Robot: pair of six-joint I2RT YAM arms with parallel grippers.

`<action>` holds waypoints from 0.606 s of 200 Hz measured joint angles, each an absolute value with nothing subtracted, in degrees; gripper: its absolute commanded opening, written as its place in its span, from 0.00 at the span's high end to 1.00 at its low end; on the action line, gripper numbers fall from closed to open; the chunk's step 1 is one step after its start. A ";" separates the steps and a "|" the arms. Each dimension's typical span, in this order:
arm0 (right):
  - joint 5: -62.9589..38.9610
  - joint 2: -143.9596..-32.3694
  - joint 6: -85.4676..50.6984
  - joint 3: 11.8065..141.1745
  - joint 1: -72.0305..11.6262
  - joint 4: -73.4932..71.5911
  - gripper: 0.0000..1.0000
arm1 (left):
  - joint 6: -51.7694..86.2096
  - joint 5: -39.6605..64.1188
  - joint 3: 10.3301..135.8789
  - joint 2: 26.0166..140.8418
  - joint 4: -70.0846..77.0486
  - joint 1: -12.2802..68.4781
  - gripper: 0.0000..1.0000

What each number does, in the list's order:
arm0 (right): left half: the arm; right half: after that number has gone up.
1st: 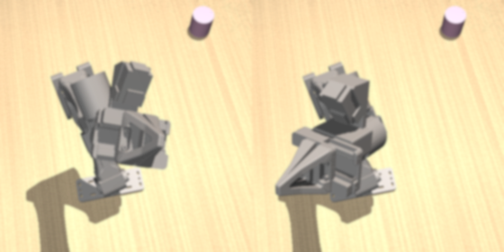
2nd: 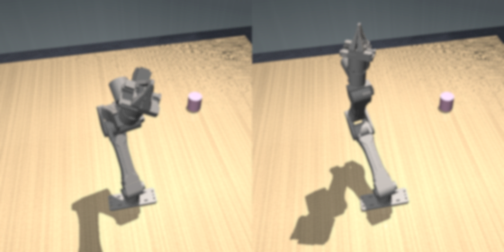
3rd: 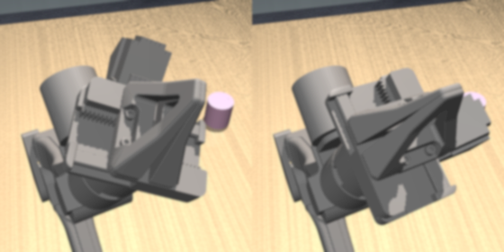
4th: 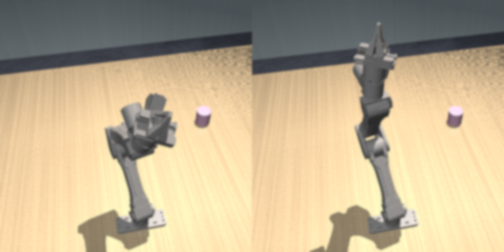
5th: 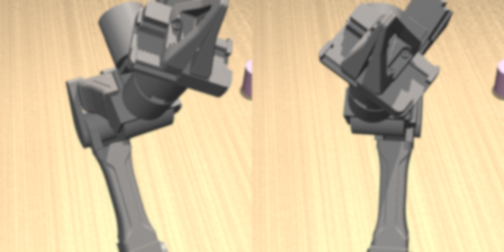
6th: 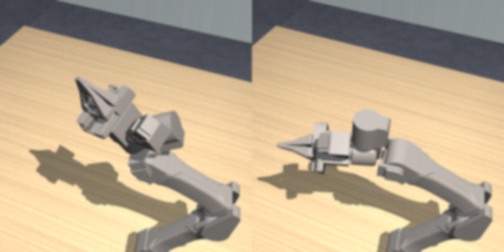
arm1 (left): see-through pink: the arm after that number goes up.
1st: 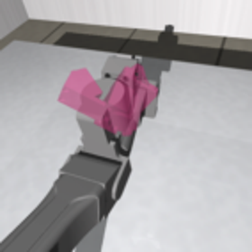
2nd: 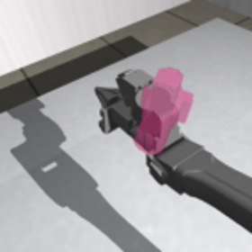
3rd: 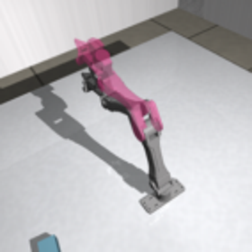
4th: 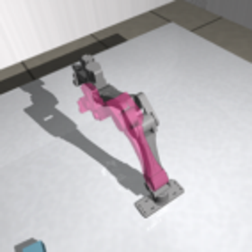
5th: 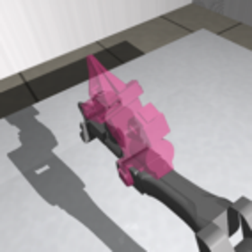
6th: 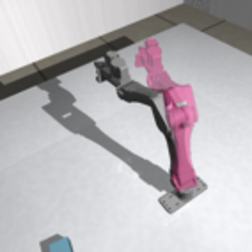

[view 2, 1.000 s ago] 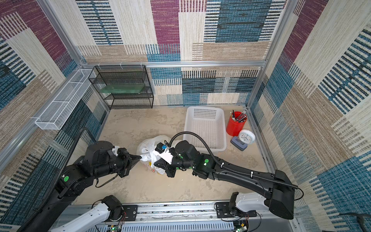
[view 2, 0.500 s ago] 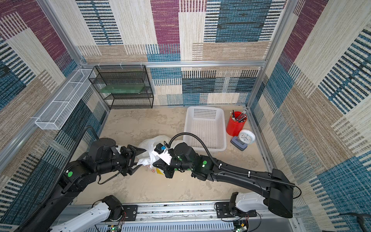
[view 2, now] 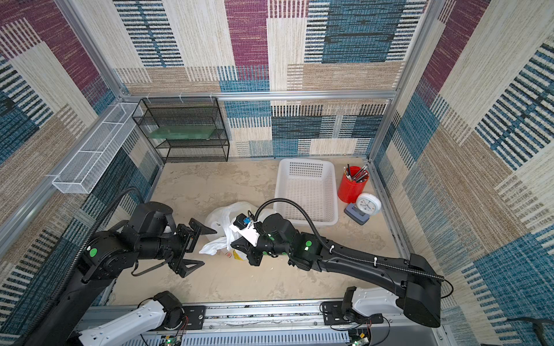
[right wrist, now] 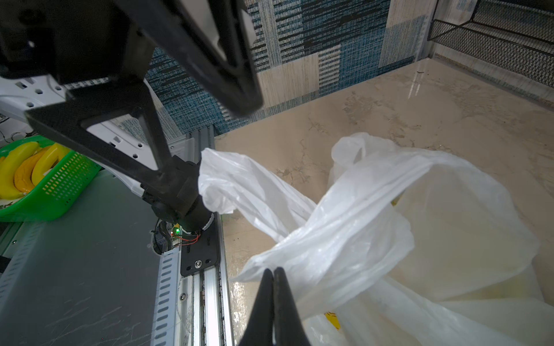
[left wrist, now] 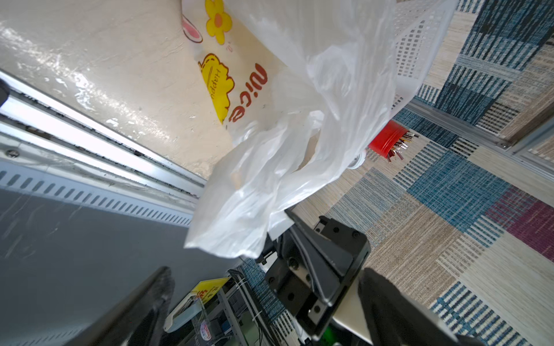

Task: Place the banana into a plastic bag & tie a knot
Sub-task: Cross the plastic bag at the center of the board.

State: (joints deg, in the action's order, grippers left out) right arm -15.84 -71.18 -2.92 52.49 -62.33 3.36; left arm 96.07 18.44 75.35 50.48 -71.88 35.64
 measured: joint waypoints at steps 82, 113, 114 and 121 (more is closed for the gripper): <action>-16.08 -69.52 -2.92 52.01 -61.76 3.81 1.00 | 97.32 15.09 71.99 53.19 -65.56 42.81 0.01; -16.53 -69.38 -2.92 52.01 -61.69 4.21 1.00 | 97.03 5.34 67.26 53.84 -56.42 51.07 0.01; -16.56 -69.38 -2.92 52.01 -61.65 4.19 1.00 | 97.01 5.13 67.11 53.82 -56.16 51.24 0.01; -16.73 -69.32 -2.92 52.01 -61.52 4.21 1.00 | 96.84 3.14 65.73 53.69 -53.95 52.45 0.01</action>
